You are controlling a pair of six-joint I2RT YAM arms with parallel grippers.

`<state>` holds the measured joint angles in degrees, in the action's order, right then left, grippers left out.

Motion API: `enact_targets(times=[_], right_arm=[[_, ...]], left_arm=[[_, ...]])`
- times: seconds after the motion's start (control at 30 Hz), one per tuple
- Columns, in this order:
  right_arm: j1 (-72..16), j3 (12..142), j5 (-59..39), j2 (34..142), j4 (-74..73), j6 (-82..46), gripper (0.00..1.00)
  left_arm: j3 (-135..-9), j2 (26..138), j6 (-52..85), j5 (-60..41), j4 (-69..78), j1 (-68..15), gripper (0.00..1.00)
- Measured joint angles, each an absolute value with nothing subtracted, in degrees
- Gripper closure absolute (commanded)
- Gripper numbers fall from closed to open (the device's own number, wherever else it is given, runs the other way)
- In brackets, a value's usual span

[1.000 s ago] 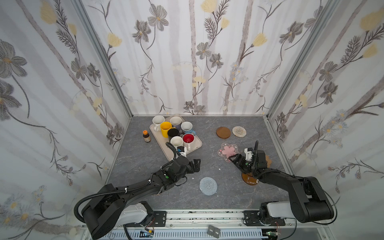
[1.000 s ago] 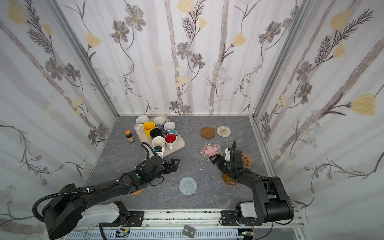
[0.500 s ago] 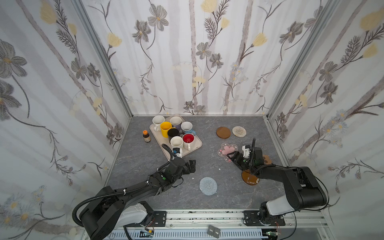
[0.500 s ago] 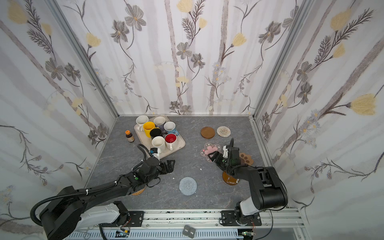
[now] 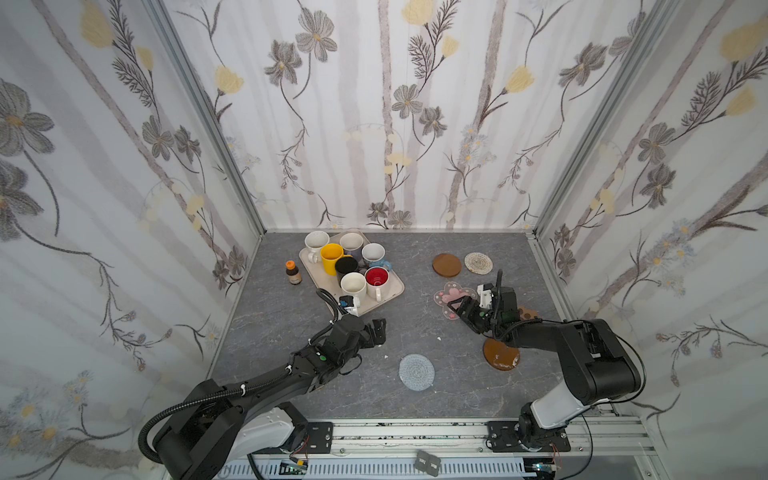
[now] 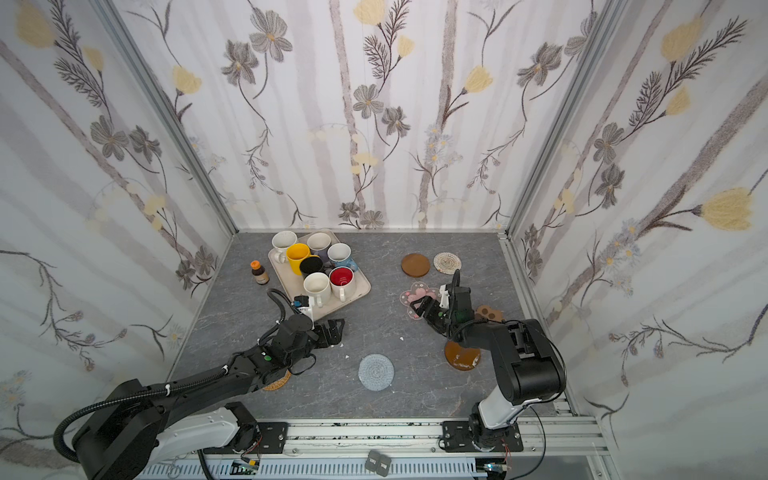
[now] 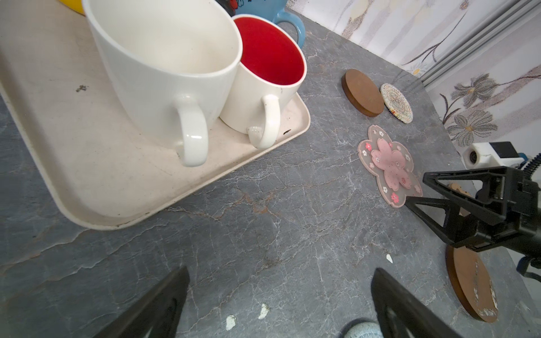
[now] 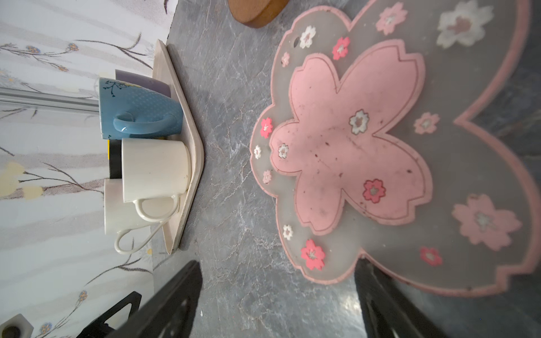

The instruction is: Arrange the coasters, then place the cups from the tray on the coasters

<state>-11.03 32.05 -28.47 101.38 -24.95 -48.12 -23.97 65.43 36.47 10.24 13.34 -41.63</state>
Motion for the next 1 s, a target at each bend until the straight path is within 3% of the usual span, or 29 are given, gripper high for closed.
enact_targets(times=[0.57,1.0], right_arm=[[-7.9,31.18,-28.56,93.82,-19.81,-45.65,0.17],[-3.03,30.24,-29.45,97.51,-18.96,-42.76,0.17]], left_arm=[[-25.06,65.65,36.42,9.87,13.02,-41.19,0.0],[-25.1,67.72,36.23,9.85,13.08,-41.15,0.0]])
